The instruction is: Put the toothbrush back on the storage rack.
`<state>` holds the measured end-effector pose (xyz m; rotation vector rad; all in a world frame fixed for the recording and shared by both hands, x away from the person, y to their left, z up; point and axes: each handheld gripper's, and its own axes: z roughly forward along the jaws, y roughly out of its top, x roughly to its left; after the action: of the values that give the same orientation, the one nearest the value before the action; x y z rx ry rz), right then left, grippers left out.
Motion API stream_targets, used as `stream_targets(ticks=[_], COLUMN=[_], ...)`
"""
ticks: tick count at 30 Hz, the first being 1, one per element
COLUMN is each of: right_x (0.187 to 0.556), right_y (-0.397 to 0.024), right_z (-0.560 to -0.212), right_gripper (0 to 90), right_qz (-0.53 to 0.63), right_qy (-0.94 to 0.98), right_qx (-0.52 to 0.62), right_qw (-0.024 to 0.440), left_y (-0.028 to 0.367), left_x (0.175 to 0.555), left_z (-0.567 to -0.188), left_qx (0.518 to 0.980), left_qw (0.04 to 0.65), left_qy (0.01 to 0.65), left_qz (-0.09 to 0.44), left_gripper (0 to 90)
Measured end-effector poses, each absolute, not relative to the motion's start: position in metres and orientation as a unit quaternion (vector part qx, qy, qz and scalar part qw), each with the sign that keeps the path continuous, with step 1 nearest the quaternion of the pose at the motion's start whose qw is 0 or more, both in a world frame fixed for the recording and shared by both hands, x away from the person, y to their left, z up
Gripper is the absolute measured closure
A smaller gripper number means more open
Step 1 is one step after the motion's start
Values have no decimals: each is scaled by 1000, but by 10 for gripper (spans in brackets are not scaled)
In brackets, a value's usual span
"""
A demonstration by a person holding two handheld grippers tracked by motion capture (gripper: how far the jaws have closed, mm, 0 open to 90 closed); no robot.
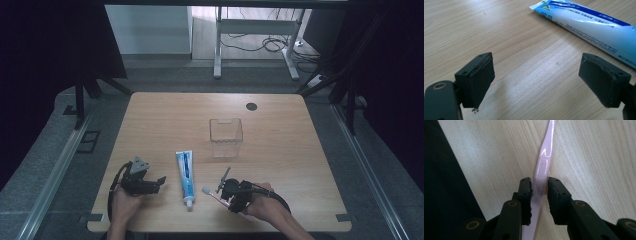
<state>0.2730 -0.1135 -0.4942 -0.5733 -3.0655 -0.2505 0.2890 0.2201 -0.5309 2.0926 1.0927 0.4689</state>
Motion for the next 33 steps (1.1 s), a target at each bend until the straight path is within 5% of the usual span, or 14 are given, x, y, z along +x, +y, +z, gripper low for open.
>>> stream_targets(ticks=[33], right_x=[283], right_y=[-121], right_z=[-473], right_gripper=[789], right_qz=[-68], right_qy=[-977], right_qx=[-202], right_qw=[-16], left_y=[217], left_x=[289], left_z=[-532], left_qx=[817], left_qw=[355], left_qy=[417], left_qz=[181], left_gripper=[133])
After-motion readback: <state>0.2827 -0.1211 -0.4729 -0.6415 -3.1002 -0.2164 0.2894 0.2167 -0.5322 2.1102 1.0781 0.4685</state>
